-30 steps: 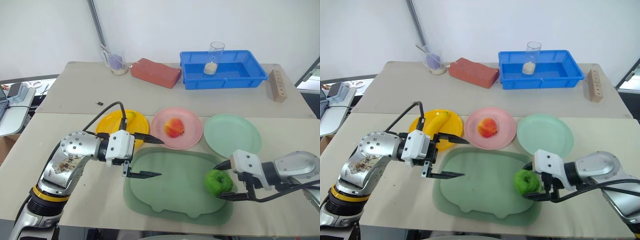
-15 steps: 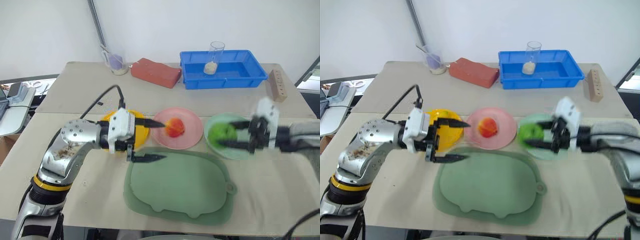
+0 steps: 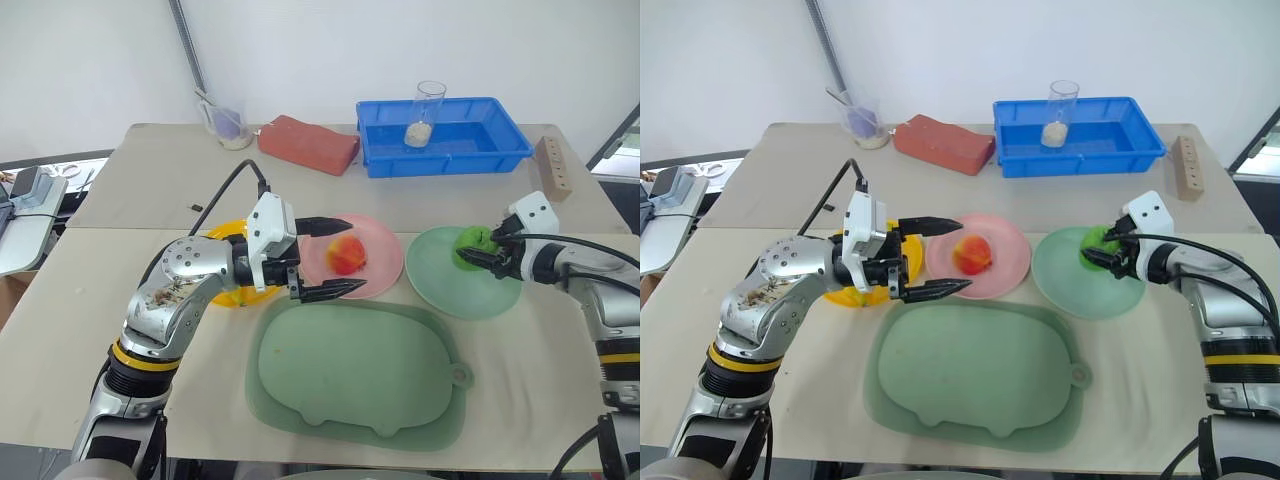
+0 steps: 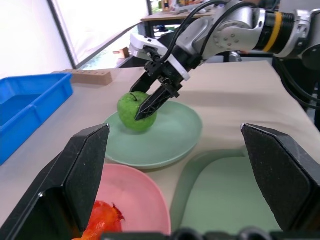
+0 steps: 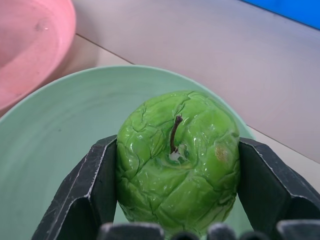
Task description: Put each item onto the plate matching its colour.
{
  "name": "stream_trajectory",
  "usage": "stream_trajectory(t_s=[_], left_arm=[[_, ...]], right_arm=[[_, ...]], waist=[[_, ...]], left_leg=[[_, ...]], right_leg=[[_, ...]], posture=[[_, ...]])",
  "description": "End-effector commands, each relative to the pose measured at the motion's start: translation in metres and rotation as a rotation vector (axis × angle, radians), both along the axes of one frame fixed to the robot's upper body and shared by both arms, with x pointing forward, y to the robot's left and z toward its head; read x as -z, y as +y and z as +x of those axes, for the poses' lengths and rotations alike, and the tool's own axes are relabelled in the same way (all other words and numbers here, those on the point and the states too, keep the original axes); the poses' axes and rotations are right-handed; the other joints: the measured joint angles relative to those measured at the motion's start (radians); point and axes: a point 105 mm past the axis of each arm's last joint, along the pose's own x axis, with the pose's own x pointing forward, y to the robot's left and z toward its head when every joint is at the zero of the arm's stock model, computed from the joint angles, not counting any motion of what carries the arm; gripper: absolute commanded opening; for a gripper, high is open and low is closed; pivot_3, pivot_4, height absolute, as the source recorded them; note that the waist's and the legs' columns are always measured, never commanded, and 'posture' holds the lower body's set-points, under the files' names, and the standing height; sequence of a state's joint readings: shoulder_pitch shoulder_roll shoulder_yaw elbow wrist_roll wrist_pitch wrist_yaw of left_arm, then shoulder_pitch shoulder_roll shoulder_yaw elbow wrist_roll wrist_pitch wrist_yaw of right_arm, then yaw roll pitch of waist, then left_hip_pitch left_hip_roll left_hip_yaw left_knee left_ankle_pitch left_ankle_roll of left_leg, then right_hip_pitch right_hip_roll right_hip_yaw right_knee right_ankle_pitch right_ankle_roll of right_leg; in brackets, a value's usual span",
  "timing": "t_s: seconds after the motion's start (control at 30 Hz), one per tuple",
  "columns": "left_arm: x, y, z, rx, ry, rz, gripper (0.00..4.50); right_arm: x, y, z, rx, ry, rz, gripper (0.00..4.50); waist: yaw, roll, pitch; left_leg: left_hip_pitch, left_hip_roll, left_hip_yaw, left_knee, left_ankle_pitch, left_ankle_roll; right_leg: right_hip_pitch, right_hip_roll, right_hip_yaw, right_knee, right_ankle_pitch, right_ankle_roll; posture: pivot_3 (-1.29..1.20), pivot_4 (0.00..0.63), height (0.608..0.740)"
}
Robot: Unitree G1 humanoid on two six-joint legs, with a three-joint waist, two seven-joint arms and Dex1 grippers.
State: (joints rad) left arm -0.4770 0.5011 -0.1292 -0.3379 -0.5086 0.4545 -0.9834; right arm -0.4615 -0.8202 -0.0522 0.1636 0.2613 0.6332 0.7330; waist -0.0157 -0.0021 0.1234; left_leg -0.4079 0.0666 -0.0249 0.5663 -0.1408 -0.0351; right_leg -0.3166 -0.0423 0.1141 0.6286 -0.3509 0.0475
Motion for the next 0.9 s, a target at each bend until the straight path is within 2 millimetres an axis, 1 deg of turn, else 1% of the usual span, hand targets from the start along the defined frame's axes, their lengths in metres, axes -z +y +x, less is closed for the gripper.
stream_trajectory(t_s=[0.03,0.07,0.2,0.27,0.37,0.43,0.47,0.5,0.57,0.63,0.67,0.7,0.73,0.77,0.8,0.87,0.9], left_arm=[[-0.009,0.000,-0.001,-0.016,-0.056,-0.022,4.50],[-0.009,0.000,-0.001,-0.019,-0.056,-0.023,4.50],[-0.009,0.002,-0.001,-0.025,-0.059,-0.023,4.50],[-0.009,0.004,0.001,-0.036,-0.061,-0.020,4.50],[-0.013,0.016,0.012,-0.114,-0.034,-0.026,4.50],[-0.020,0.037,0.029,-0.224,0.014,-0.051,4.50],[-0.023,0.046,0.035,-0.267,0.031,-0.062,4.50],[-0.026,0.059,0.044,-0.336,0.043,-0.064,4.50],[-0.032,0.094,0.067,-0.524,0.049,-0.086,4.50],[-0.041,0.140,0.090,-0.758,0.030,-0.148,4.50],[-0.042,0.168,0.100,-0.906,-0.001,-0.171,4.50],[-0.041,0.191,0.106,-1.026,-0.018,-0.184,4.50],[-0.037,0.215,0.110,-1.141,-0.025,-0.196,4.50],[-0.031,0.235,0.111,-1.231,-0.033,-0.194,4.50],[-0.024,0.249,0.112,-1.294,-0.043,-0.178,4.50],[-0.003,0.282,0.107,-1.445,-0.029,-0.175,4.50],[0.005,0.293,0.105,-1.498,-0.021,-0.181,4.50]], right_arm=[[-0.014,0.003,0.003,-0.015,-0.046,0.016,4.31],[-0.014,0.003,0.003,-0.015,-0.045,0.023,4.46],[-0.023,0.000,0.001,-0.023,-0.064,0.033,4.46],[-0.034,-0.004,0.001,-0.006,-0.085,0.052,4.46],[-0.062,-0.008,-0.006,-0.009,-0.125,0.158,4.46],[-0.087,-0.014,-0.016,-0.013,-0.175,0.270,4.46],[-0.095,-0.017,-0.020,-0.012,-0.192,0.308,4.46],[-0.102,-0.024,-0.024,0.004,-0.221,0.333,4.46],[-0.109,-0.049,-0.025,0.111,-0.297,0.325,4.46],[-0.103,-0.078,-0.023,0.256,-0.361,0.265,4.46],[-0.098,-0.092,-0.021,0.341,-0.388,0.232,4.46],[-0.091,-0.103,-0.020,0.408,-0.409,0.198,4.46],[-0.083,-0.111,-0.019,0.466,-0.430,0.159,4.46],[-0.076,-0.118,-0.018,0.508,-0.447,0.120,4.46],[-0.070,-0.123,-0.017,0.534,-0.462,0.074,4.46],[-0.054,-0.135,-0.016,0.614,-0.492,0.000,4.46],[-0.048,-0.140,-0.016,0.646,-0.507,-0.025,4.46]], waist=[[0.001,0.000,0.000],[0.002,0.000,0.000],[0.003,0.000,0.000],[0.003,0.000,0.000],[0.003,0.001,0.001],[0.002,0.001,0.001],[0.002,0.001,0.001],[0.003,0.001,0.001],[0.002,0.000,0.001],[0.001,-0.001,0.001],[0.000,-0.001,0.001],[0.000,0.000,0.000],[0.000,-0.001,0.000],[-0.001,0.000,0.000],[-0.004,0.001,-0.001],[-0.006,0.002,-0.002],[-0.007,0.003,-0.002]], left_leg=[[0.000,0.000,0.000,0.000,0.000,0.000],[0.000,0.000,0.000,0.001,0.000,0.000],[0.000,0.000,0.000,0.001,0.000,0.000],[0.000,0.000,0.000,0.001,0.000,0.000],[-0.001,0.000,0.000,0.001,0.000,0.000],[0.000,0.000,0.000,0.001,0.000,0.000],[0.000,0.000,0.000,0.001,0.000,0.000],[0.000,0.000,0.000,0.001,0.000,0.000],[0.001,0.000,-0.001,0.000,0.000,0.000],[0.002,0.000,0.000,0.001,0.000,0.000],[0.002,0.000,0.000,0.001,0.000,0.000],[0.002,0.000,0.000,0.001,0.000,0.000],[0.002,0.000,0.000,0.001,0.000,0.000],[0.002,0.000,0.000,0.000,0.000,0.000],[0.002,0.000,0.000,-0.001,0.000,0.000],[0.002,-0.001,0.002,-0.003,0.000,0.000],[0.003,0.000,0.002,-0.003,0.000,0.000]], right_leg=[[0.000,0.000,0.000,0.000,0.000,0.000],[0.000,0.000,0.000,0.000,0.000,0.000],[0.001,0.000,0.000,0.000,0.000,0.000],[0.001,0.000,0.000,0.000,0.000,0.000],[0.000,0.000,0.000,0.000,0.000,0.000],[0.000,0.000,0.000,0.000,0.000,0.000],[0.001,0.000,0.000,0.000,0.000,0.000],[0.000,0.000,0.000,0.001,0.000,0.000],[0.001,0.000,0.000,0.000,0.000,0.000],[0.001,0.000,0.000,-0.001,0.000,0.001],[0.000,0.000,0.000,-0.001,-0.001,0.001],[0.000,0.000,0.000,-0.001,-0.001,0.001],[0.000,0.000,0.000,-0.001,0.000,0.001],[0.000,0.000,0.000,-0.001,0.000,0.001],[0.000,0.000,0.001,0.000,0.000,0.000],[-0.001,0.000,0.003,0.000,0.000,0.000],[-0.001,0.000,0.004,0.000,0.000,0.000]], posture=[[0.00,0.150,0.740],[0.00,0.150,0.740],[0.00,0.150,0.740],[0.00,0.150,0.740],[0.00,0.150,0.740],[0.00,0.150,0.740],[0.00,0.150,0.740],[0.00,0.150,0.740],[0.00,0.150,0.740],[0.00,0.150,0.740],[0.00,0.150,0.740],[0.00,0.150,0.740],[0.00,0.150,0.740],[0.00,0.150,0.740],[0.00,0.150,0.740],[0.00,0.150,0.740],[0.00,0.150,0.740]])
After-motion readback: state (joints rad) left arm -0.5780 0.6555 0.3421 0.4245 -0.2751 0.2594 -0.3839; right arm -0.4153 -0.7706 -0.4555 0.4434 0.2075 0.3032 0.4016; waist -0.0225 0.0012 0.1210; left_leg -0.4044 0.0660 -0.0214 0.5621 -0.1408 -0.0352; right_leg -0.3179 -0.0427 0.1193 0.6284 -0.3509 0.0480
